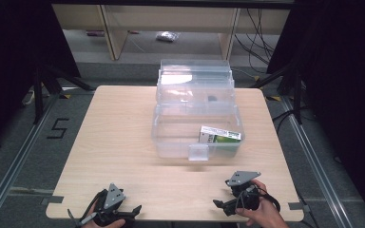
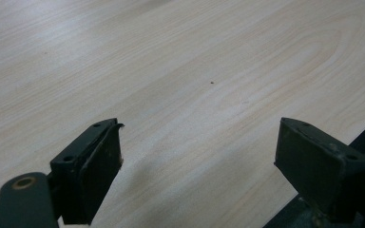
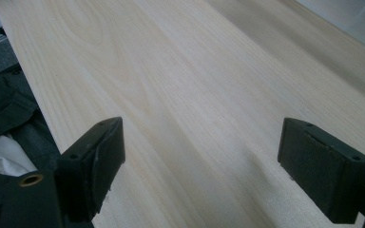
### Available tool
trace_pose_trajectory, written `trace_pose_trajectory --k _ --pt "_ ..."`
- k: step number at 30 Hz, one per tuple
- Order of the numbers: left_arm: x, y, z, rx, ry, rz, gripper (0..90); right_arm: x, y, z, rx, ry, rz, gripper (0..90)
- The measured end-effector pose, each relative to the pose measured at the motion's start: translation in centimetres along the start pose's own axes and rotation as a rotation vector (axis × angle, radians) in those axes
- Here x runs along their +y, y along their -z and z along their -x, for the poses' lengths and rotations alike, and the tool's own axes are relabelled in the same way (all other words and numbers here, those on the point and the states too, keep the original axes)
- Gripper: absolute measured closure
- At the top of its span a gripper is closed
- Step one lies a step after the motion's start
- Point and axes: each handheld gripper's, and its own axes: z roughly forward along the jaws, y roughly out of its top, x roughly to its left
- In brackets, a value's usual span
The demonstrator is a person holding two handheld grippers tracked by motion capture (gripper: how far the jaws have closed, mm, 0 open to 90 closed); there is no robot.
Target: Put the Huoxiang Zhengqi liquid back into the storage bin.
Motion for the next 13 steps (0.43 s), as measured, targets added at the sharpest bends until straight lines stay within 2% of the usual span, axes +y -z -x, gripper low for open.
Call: trace_pose_trajectory --k 4,6,13 --pt "0.02 0.02 0.01 0.002 -0.001 -0.004 15.0 0.01 -0.04 -0.03 0.003 0.004 -0.005 17.1" --pt "0.02 0.02 0.01 0.002 -0.001 -0.004 15.0 0.09 0.16 -0.13 0.007 -0.009 -0.026 17.1" --pt "0.03 0.02 0.02 0.002 0.0 -0.004 15.0 0.09 0.06 -0.14 0.005 -0.002 -0.007 17.2"
